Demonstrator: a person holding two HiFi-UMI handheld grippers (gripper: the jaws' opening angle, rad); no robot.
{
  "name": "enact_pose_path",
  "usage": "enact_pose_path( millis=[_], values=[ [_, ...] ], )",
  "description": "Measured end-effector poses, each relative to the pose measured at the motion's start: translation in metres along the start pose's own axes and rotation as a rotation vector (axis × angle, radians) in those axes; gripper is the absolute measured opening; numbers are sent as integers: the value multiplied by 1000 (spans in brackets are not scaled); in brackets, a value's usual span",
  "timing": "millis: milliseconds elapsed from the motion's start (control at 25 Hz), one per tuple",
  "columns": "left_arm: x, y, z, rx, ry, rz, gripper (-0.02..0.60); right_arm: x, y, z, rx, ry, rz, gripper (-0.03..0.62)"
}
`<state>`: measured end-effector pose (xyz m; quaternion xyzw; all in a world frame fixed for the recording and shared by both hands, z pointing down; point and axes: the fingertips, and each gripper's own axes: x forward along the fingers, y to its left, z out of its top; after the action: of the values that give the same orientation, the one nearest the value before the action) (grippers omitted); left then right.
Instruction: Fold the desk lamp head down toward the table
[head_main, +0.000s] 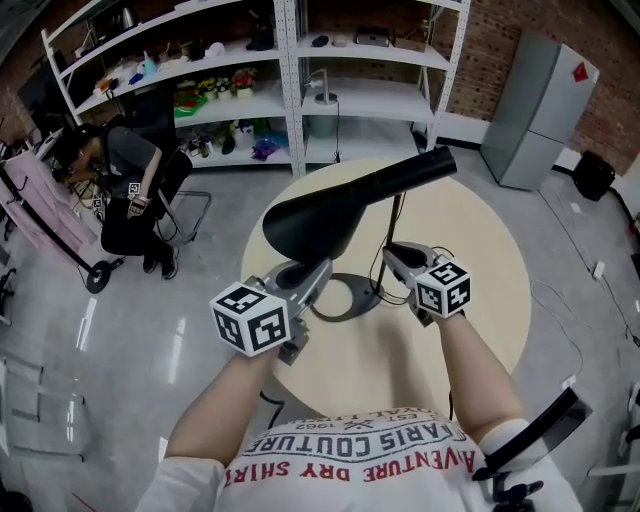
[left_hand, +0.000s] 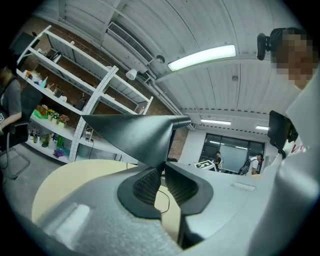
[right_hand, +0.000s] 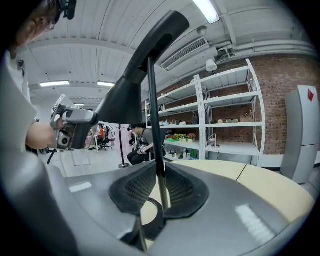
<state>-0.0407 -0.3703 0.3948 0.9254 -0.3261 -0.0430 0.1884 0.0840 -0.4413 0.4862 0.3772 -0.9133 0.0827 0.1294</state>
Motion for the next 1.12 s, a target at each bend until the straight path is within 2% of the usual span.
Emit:
enact_pose_path(
  millis=[480, 1120],
  values=[
    [18, -3, -21, -72, 12, -42, 35, 1, -3, -1, 19, -19, -15, 57],
    [35, -11, -41, -152, -24, -97, 28, 0, -3, -7, 34, -34, -8, 58]
  ],
)
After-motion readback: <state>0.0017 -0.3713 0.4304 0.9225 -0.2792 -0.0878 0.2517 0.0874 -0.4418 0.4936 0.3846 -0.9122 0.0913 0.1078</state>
